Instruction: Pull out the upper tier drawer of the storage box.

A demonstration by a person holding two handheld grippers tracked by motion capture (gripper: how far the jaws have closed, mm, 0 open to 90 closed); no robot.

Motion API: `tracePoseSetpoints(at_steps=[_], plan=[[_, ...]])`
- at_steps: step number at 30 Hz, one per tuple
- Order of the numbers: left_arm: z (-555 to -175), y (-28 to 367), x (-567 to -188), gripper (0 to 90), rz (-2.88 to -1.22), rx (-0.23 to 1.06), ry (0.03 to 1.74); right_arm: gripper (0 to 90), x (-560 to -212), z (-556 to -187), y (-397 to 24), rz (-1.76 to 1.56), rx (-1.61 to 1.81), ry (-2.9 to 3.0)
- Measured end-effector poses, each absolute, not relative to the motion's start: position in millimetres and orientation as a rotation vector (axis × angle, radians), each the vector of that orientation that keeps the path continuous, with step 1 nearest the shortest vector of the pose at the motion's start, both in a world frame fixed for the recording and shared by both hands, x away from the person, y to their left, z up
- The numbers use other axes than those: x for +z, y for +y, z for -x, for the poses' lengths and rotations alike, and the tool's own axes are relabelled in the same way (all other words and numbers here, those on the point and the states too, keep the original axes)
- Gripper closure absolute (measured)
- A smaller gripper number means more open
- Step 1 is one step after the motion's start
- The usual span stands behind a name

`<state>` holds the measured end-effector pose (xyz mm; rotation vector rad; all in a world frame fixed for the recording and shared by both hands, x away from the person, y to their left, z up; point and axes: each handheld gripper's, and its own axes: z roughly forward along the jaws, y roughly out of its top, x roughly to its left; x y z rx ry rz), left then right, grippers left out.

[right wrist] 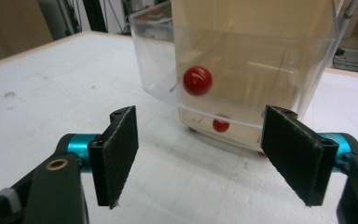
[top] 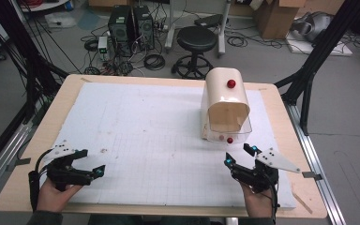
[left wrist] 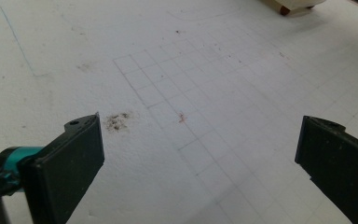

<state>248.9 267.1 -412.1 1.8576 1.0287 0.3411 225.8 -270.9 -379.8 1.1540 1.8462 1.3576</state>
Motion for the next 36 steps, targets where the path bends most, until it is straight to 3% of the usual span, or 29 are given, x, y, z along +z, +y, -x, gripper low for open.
tracePoseSetpoints(at_steps=[5, 24, 28, 36], plan=[[-249, 267, -412, 1.7, -1.859, 0.342, 1.027, 15.3, -383, -230, -277, -1.167, 1.341, 1.911], [-246, 269, -412, 1.7, -1.854, 0.335, 1.016, 9.2, -408, -244, -288, -1.214, 1.284, 2.058], [-245, 270, -411, 1.7, -1.855, 0.339, 1.017, 1.8, -412, -248, -290, -1.243, 1.268, 2.068], [-242, 270, -412, 1.7, -1.861, 0.340, 1.015, 0.9, -416, -252, -294, -1.250, 1.280, 2.085]])
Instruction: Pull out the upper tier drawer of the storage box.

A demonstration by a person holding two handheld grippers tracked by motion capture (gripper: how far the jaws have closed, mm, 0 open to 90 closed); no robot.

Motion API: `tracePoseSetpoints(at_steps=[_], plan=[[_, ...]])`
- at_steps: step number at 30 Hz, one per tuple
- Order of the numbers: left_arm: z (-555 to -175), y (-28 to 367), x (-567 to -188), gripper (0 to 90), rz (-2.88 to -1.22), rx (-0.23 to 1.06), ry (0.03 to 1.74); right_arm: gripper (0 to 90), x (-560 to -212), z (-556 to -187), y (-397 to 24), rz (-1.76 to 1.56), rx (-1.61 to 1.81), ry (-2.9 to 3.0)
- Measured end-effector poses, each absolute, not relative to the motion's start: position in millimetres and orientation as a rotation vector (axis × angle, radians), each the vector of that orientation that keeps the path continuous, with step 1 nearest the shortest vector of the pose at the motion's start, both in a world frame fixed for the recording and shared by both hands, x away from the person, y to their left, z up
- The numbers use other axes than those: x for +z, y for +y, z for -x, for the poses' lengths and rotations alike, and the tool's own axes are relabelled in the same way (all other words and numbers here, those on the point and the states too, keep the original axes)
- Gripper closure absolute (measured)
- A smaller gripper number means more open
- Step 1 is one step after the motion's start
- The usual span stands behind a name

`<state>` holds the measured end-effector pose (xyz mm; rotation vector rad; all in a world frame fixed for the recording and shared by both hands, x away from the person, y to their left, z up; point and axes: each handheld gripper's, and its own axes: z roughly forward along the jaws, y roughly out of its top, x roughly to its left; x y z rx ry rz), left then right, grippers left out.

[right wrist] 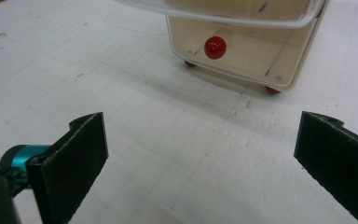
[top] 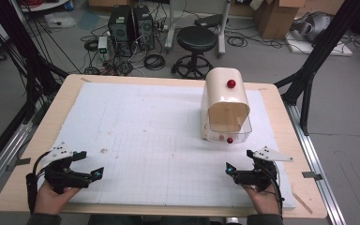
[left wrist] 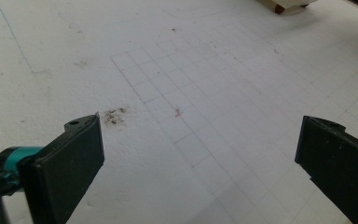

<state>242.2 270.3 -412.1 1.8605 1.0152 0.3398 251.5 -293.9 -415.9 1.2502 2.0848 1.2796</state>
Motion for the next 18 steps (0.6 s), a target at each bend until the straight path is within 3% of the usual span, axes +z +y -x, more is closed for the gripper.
tracePoseSetpoints(at_steps=[18], plan=[[-235, 273, -414, 1.7, -1.865, 0.346, 1.020, 0.3, -420, -250, -306, -1.274, 1.281, 2.081]])
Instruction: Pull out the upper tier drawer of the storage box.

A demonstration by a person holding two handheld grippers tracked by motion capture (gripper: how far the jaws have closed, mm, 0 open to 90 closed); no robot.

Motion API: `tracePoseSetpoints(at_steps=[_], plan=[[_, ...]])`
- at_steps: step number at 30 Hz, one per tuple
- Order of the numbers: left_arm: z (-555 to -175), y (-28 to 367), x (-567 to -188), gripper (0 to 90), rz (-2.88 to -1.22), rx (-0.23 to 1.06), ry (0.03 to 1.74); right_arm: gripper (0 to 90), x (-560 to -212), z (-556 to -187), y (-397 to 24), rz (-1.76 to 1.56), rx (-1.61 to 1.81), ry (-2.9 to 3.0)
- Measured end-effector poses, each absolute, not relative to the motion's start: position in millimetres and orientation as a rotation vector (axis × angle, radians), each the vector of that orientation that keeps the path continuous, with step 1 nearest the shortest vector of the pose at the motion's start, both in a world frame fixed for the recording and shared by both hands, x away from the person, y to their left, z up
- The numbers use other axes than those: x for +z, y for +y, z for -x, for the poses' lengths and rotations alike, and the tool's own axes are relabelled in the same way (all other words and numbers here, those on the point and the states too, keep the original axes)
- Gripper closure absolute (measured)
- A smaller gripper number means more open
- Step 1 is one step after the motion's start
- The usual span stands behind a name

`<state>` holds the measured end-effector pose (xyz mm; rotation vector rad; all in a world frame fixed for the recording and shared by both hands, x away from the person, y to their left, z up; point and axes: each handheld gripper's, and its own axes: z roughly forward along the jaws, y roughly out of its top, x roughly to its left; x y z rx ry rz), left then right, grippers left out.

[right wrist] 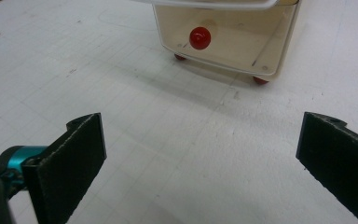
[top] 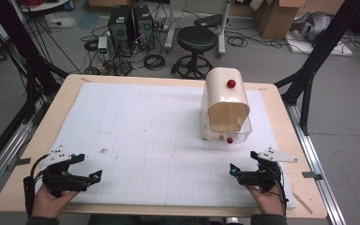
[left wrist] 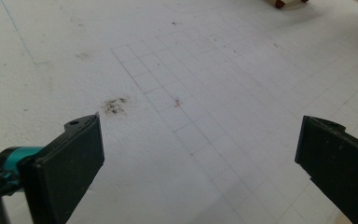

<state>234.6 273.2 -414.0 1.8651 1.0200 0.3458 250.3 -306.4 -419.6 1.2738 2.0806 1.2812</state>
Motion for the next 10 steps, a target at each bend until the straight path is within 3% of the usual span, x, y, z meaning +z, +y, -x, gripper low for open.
tracePoseSetpoints(at_steps=[10], plan=[[-234.8, 273.3, -414.1, 1.7, -1.865, 0.348, 1.019, 0.3, -419.2, -249.5, -306.9, -1.269, 1.284, 2.077]])
